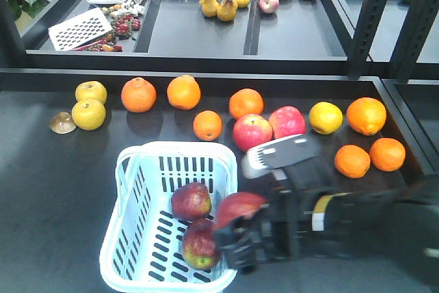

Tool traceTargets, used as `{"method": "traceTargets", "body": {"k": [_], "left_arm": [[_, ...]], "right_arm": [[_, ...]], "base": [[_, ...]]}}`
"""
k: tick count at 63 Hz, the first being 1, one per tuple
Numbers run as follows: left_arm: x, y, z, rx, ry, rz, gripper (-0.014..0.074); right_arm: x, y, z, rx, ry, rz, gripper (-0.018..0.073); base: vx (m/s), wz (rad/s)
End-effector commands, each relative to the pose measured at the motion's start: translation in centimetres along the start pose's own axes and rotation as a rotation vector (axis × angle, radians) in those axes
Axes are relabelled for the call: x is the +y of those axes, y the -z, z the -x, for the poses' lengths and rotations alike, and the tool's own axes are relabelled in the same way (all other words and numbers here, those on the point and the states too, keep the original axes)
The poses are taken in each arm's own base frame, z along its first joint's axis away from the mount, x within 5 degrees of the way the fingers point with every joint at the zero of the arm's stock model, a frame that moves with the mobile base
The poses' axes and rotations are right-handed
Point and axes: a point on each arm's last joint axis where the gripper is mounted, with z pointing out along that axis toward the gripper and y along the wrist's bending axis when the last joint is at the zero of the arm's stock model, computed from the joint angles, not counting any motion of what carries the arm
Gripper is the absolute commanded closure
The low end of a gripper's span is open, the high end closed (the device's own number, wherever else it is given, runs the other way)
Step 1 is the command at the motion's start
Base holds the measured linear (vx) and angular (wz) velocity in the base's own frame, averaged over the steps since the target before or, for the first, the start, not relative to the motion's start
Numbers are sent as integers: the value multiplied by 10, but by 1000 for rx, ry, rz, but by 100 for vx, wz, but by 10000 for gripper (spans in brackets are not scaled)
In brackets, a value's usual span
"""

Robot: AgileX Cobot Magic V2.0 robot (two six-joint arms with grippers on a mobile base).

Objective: Pick three apples into basket with both arms
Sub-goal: 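Lift the third red apple over the basket and release it inside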

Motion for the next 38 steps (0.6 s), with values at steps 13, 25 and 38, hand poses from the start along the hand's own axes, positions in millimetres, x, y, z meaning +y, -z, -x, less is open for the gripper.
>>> {"method": "traceTargets", "body": {"k": [13,25,38], "left_arm": [[2,2,13,-75,0,-1,11],[2,2,13,-75,0,-1,11],[2,2,13,-75,0,-1,11]], "right_arm": [[22,-33,50,-69,75,37,256],[23,-54,53,-5,74,29,118],[21,-59,51,7,80,24,-68]], "base": [[0,0],[0,0],[0,0]]}}
